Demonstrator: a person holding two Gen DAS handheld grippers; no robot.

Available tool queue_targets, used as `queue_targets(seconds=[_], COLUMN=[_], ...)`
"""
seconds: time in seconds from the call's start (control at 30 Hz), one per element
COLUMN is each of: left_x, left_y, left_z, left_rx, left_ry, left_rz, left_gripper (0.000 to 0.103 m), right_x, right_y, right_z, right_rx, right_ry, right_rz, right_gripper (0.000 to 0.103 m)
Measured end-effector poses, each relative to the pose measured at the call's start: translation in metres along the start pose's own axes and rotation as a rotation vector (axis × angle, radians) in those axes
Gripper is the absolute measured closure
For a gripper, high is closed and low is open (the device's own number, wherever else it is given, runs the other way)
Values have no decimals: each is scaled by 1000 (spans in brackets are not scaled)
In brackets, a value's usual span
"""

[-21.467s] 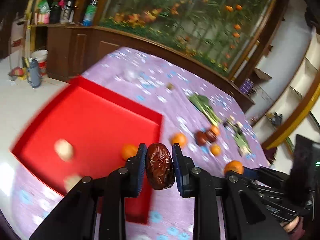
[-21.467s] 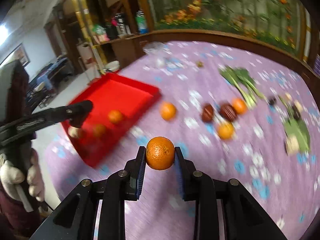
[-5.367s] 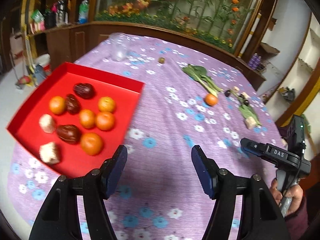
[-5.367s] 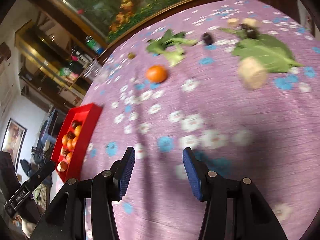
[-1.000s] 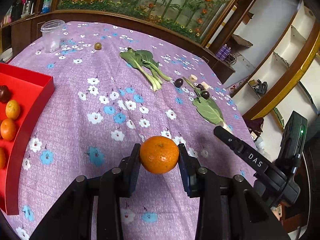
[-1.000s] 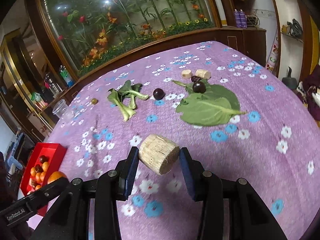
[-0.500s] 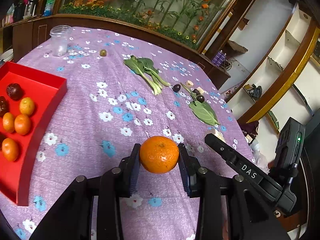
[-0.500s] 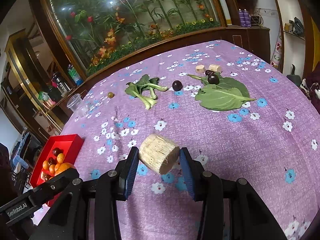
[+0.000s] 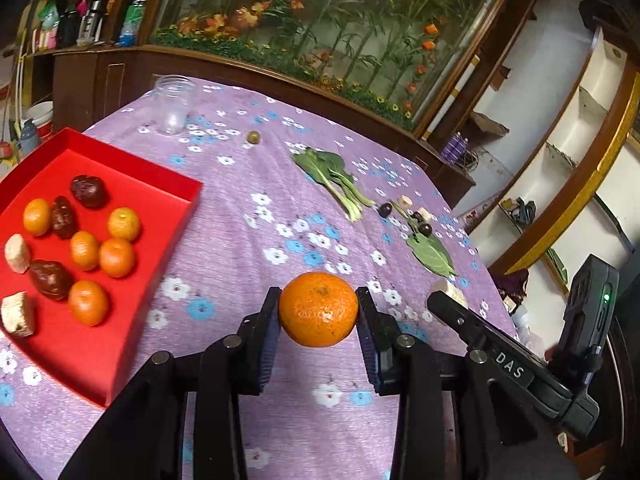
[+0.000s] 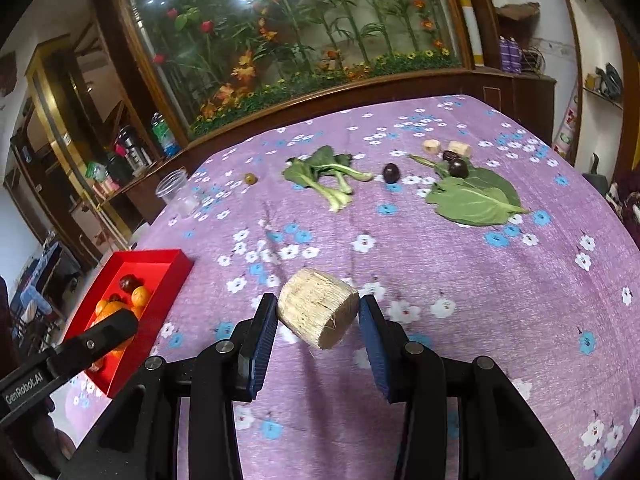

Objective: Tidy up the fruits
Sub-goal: 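Carry the mandarin and bread roll with both tools toward the red tray, then lower both items into the red tray and open both tools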

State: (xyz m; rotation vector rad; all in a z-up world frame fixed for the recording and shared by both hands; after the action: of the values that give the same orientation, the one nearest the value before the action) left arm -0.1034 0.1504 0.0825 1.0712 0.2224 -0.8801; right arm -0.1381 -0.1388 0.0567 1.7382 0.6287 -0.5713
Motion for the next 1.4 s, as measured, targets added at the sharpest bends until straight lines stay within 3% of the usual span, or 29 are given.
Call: queue_targets(seconds=[0.43, 0.97, 1.4], left_x=[-35, -82, -86], left_y=[10, 24, 43], left_z=[-61, -136, -185], left_rx=[-95, -122, -117], left_ry=[76, 417, 579], left_rz=[74, 171, 134], left_gripper=[68, 68, 68], right_x=[4, 10, 53], right_y=[-2, 11, -28], right_z=[-48, -157, -246], right_rx=[-71, -244, -405], right_ry=[50, 240, 359], right_rz=[-26, -55, -200], right_gripper=[57, 57, 57])
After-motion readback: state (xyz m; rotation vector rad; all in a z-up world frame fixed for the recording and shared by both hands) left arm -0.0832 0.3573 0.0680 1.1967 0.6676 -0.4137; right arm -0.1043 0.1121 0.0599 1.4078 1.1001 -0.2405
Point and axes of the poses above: each gripper's, at about its wrist camera, not at the fingertips, and x roughly the way its jaws point, z to its right, y to its top, the point moved 2 cm from there along x, roughly the way its jaws point, and after that the axes turned 6 degrees about -y, right-handed, at the moved point
